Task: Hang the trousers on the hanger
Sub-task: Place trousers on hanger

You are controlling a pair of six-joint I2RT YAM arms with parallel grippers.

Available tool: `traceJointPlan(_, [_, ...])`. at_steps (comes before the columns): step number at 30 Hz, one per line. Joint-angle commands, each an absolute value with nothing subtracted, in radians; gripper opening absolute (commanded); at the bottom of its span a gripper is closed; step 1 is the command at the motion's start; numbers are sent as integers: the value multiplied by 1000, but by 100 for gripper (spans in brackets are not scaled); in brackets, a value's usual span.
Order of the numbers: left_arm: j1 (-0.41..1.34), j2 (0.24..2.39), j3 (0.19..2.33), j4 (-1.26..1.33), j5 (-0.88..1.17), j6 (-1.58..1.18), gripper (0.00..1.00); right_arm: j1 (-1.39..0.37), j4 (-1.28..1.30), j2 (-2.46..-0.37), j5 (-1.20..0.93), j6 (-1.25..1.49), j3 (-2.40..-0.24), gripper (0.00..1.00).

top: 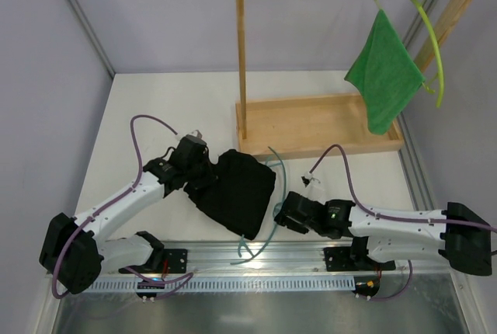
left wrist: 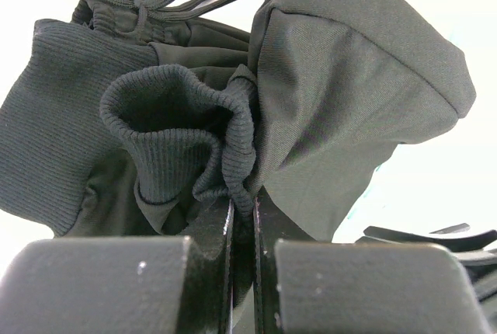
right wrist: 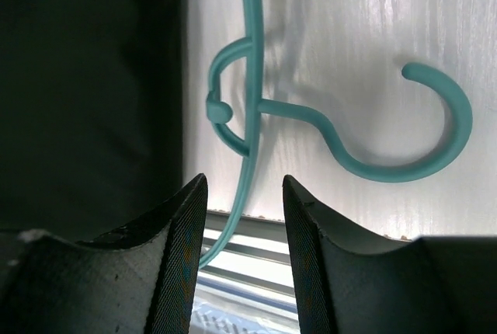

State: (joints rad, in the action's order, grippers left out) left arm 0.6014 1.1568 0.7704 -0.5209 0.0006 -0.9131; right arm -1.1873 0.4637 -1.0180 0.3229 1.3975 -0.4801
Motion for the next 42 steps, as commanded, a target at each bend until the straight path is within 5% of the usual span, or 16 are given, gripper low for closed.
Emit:
traceJointPlan(1, [598,1155,810,-476,-9,-917,1,-1221,433,-1075,406,1459,-512,47])
traceJointPlan(9, [598,1151,802,-459,26,-942,0,-1270,405,-1287,434,1457,-571,43])
traceJointPlan(15, [594,1124,848,-538,-32,-943,0,-1270,500,-1341,462,1457,-563,4])
traceJointPlan(30, [546,1132,891,-775,-268,-835,0,-1243,686,-1200,568,1362,-528,4])
traceJointPlan(42, [399,1043,856,-744,-249,-726,0,-1212,769,-1151,578,1151,-592,4])
